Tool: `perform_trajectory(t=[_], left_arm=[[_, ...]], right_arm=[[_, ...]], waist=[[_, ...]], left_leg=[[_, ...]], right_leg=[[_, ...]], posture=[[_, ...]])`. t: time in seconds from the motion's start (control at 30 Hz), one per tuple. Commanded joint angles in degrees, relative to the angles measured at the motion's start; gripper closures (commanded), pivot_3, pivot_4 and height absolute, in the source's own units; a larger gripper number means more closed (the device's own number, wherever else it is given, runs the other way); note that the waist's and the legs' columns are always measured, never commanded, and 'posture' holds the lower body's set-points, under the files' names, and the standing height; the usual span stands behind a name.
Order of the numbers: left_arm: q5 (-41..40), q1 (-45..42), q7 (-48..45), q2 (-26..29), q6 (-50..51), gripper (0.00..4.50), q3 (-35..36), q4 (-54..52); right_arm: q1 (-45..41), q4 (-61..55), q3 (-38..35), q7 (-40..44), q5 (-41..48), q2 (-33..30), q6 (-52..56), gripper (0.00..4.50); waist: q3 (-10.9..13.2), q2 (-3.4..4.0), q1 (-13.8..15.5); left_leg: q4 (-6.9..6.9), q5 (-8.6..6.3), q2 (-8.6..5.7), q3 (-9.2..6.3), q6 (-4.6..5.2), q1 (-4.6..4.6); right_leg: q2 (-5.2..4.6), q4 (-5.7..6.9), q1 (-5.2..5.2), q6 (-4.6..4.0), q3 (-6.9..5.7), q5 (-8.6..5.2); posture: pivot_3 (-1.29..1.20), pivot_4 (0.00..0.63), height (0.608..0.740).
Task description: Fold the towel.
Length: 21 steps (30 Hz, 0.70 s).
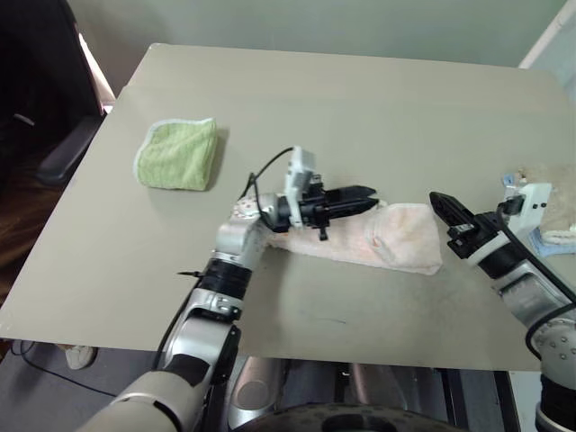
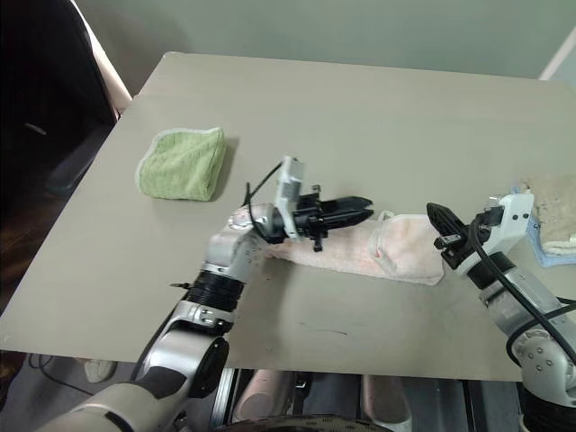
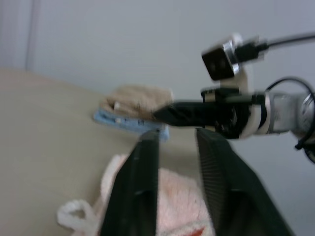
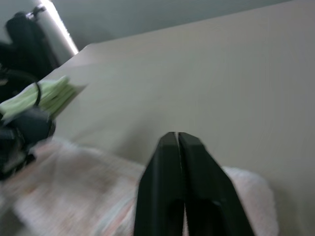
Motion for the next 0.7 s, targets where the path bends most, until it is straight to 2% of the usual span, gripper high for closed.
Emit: perform_trajectory(t=[0.03, 0.23, 0.37, 0.7], left_arm=[[4.65, -2.09, 2.58, -2.93, -6.06, 4.44, -2.70, 4.01], [4.85, -4.65, 0.95, -7.14, -6.71, 4.44, -4.16, 7.15], [7.84, -4.75, -0.53, -8.21, -8.08, 4.44, -7.09, 9.38], [18.32, -1.66, 0.67, -3.82, -9.50, 4.44, -14.70, 15.64]], right_arm=[[-0.22, 1.12, 1.20, 0.14, -5.45, 2.38, -4.80, 4.50], [1.40, 2.76, 5.07, 2.45, -11.96, 3.90, -7.44, 4.50], [0.45, 6.41, 7.05, 1.73, -17.59, 6.41, -11.57, 4.50], [2.04, 15.08, 10.38, 2.22, -26.05, 12.31, -17.62, 4.50]], waist=[[0.00, 0.00, 0.03], [0.01, 0.01, 0.03], [0.00, 0.03, 0.01], [0.00, 0.09, -0.02]], left_leg=[[0.00, 0.00, -0.01, 0.00, 0.01, 0.00], [0.00, -0.01, -0.01, 0.01, -0.01, 0.00], [0.00, -0.03, -0.01, 0.01, -0.04, 0.01], [-0.01, -0.04, 0.01, 0.00, -0.06, 0.07]], right_leg=[[-0.01, 0.00, 0.00, 0.00, 0.00, 0.01], [-0.01, 0.00, 0.00, -0.01, 0.00, 0.04], [-0.01, -0.02, 0.02, -0.01, 0.00, 0.04], [0.00, -0.01, 0.04, -0.05, -0.01, 0.06]], posture=[[0.00, 0.150, 0.728], [0.00, 0.150, 0.728], [0.00, 0.150, 0.728], [0.00, 0.150, 0.728]])
